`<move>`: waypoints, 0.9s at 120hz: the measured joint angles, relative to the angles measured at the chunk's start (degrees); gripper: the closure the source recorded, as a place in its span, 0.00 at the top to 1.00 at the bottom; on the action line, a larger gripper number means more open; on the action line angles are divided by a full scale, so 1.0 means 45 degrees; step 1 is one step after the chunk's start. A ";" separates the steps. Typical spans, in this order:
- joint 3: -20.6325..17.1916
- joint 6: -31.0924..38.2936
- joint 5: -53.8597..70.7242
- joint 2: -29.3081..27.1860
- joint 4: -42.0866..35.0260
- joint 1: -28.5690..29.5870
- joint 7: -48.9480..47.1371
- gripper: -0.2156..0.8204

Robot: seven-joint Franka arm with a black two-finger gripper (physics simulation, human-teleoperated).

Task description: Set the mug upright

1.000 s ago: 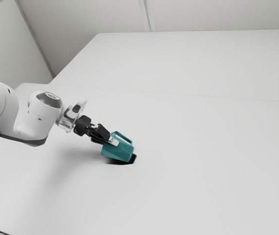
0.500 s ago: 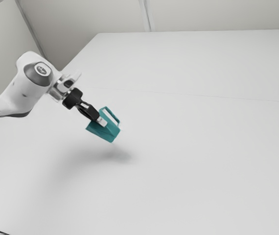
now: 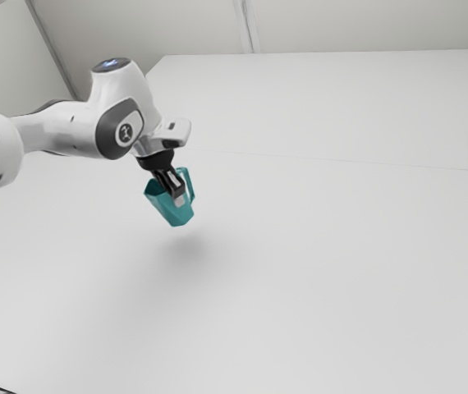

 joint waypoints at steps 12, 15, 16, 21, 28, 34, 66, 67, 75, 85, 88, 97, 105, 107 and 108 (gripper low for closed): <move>-0.0008 0.0430 0.0200 0.0252 -0.0052 0.0140 -0.0927 0.04; -0.0008 0.0525 0.0223 0.0328 -0.0056 0.0244 -0.1137 0.04; -0.0007 0.0556 0.0232 0.0358 -0.0056 0.0281 -0.1206 0.04; -0.0006 0.0692 0.0260 0.0513 -0.0069 0.0467 -0.1534 0.04; -0.0003 0.0863 0.0290 0.0669 -0.0200 0.0636 -0.1960 0.04; -0.0007 0.1034 0.0307 0.0724 -0.0404 0.0661 -0.2296 0.04; -0.0004 0.1696 0.0285 0.1086 -0.0852 0.0555 -0.3686 0.04; -0.0004 0.1706 0.0284 0.1098 -0.0857 0.0559 -0.3720 0.04; -0.0001 0.1781 0.0282 0.1192 -0.0876 0.0581 -0.3972 0.04; 0.0000 0.1845 0.0282 0.1301 -0.0880 0.0571 -0.4250 0.04; 0.0000 0.1859 0.0282 0.1335 -0.0880 0.0567 -0.4326 0.04; -0.0003 0.1887 0.0253 0.1400 -0.0881 0.0565 -0.4513 0.07; -0.0007 0.1891 0.0178 0.1418 -0.0880 0.0565 -0.4607 0.15; -0.0008 0.1892 0.0163 0.1420 -0.0880 0.0565 -0.4627 0.18; -0.0007 0.1892 0.0156 0.1421 -0.0880 0.0562 -0.4637 0.19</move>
